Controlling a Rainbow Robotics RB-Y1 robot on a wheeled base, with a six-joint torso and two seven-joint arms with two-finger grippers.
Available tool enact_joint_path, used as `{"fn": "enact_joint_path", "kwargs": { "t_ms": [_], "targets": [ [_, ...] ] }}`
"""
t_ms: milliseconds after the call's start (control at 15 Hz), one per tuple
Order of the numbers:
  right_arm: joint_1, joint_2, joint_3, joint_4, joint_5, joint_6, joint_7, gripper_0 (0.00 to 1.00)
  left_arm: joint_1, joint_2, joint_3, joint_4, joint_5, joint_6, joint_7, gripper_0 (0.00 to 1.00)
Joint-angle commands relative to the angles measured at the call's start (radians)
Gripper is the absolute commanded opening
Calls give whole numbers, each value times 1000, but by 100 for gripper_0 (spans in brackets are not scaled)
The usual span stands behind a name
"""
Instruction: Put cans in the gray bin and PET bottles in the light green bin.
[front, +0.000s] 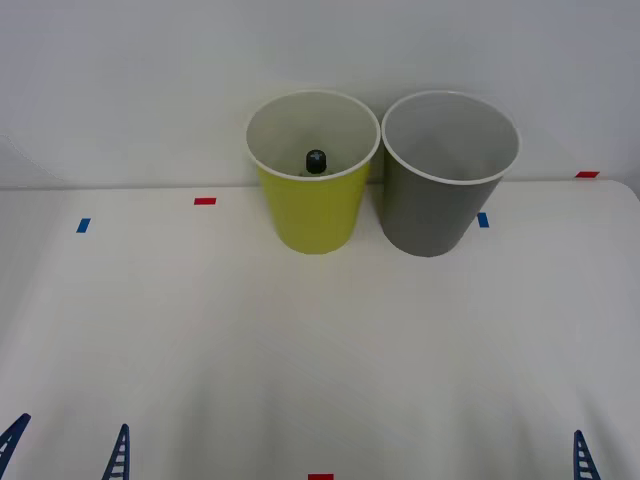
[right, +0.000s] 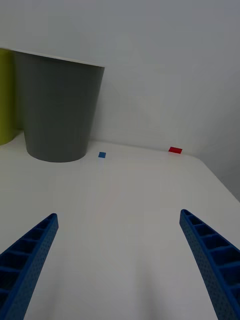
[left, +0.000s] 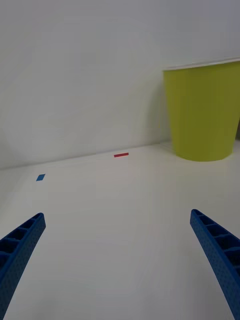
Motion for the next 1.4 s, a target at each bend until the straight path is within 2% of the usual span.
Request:
{"fn": "enact_joint_path", "kwargs": {
  "t_ms": [67,1400],
  "targets": [
    [0,0,0,0,0,0,0,84,11,0,-24,2,-16,-23,25,100],
    [0,0,0,0,0,0,0,84,11,0,-33,10,-27,-23,39,100]
  ]
}}
